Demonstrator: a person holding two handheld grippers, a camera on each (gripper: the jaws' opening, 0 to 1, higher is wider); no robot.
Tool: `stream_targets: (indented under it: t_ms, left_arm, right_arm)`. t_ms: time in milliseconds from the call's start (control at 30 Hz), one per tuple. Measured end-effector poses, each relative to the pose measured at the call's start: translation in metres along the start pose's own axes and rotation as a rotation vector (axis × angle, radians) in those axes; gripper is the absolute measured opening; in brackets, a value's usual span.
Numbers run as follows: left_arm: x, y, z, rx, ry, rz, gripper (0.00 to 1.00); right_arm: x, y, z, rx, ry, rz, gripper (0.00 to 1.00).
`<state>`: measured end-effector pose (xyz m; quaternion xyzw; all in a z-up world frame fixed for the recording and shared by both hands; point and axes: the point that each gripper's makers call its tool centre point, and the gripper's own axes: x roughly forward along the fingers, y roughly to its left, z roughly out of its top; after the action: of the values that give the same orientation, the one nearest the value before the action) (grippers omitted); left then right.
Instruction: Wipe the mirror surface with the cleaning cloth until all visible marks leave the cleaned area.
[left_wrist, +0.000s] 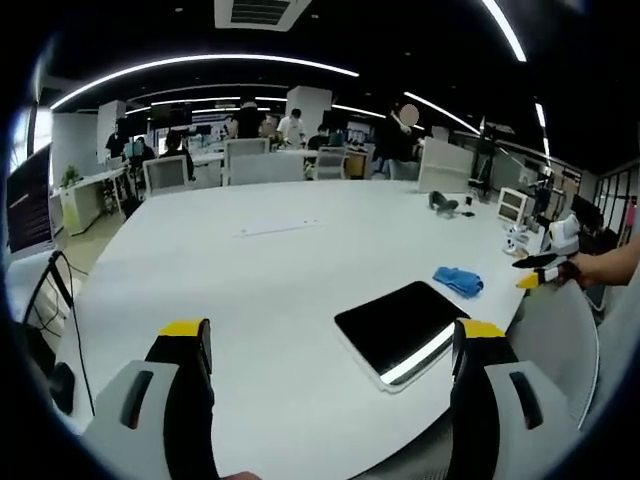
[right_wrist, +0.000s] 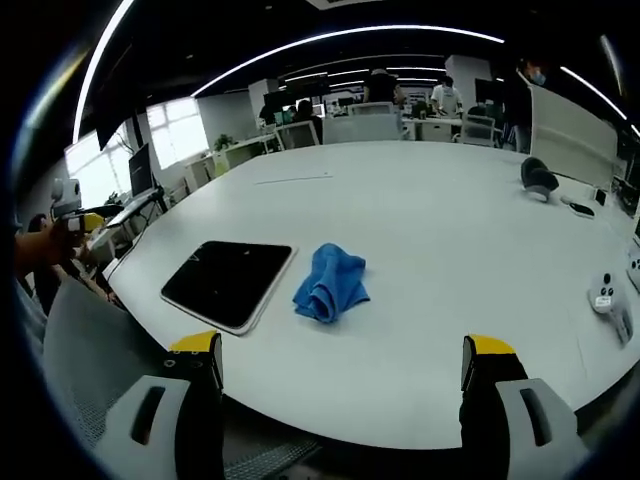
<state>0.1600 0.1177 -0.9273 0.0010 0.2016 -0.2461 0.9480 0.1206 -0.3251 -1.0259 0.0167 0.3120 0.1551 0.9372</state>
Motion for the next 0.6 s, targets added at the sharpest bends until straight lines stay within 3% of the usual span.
stream_targets:
  t_ms: [300, 600]
  left_arm:
    - [0.0041, 0.0026, 0.0061, -0.002, -0.012, 0.002, 0.99]
    - [0.0062, -0.0013, 0.0024, 0.003, -0.001, -0.001, 0.99]
  right_arm:
    - [-0.0024, -0.0039, -0.0004, 0.014, -0.007, -0.005, 0.99]
    - [-0.0009, -0.0085, 0.0005, 0.026, -0.013, -0.022, 0.99]
